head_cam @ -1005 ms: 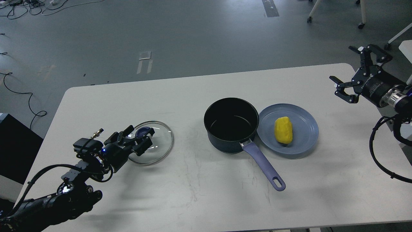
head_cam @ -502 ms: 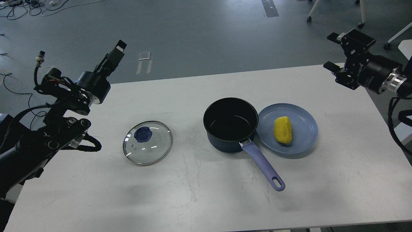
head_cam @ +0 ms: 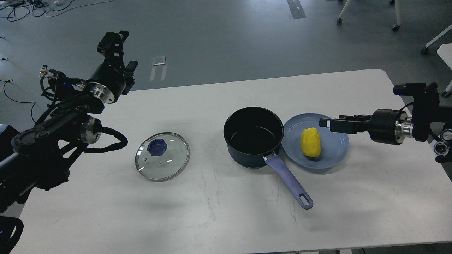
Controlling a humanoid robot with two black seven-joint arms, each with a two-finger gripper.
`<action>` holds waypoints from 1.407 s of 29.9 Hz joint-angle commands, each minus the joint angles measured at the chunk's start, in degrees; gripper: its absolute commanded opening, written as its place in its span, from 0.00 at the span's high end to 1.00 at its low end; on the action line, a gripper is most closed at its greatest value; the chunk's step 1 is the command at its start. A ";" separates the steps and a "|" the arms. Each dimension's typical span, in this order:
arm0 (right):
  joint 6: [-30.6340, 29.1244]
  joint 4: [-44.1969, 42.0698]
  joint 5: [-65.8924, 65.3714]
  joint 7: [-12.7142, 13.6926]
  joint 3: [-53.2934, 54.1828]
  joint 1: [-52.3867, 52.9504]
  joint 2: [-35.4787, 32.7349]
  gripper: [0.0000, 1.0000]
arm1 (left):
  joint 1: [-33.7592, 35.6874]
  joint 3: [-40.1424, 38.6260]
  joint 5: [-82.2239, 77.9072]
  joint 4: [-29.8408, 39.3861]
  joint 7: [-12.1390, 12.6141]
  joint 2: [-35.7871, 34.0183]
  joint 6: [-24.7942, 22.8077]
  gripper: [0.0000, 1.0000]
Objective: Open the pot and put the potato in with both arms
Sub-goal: 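Withdraw the left gripper and reach the right gripper to the potato, then close the right gripper around the yellow potato on the plate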
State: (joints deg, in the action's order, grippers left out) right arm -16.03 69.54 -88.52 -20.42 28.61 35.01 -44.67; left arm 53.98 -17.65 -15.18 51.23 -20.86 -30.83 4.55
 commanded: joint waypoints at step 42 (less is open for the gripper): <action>0.30 -12.23 -1.04 4.16 -20.25 13.94 12.59 0.07 | -5.37 0.07 -0.99 -0.43 -7.14 -1.25 0.29 0.02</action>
State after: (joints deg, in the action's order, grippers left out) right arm -15.73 58.62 -89.56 -16.26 9.86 47.57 -33.44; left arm 48.83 -17.58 -16.09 51.09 -28.00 -32.23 4.84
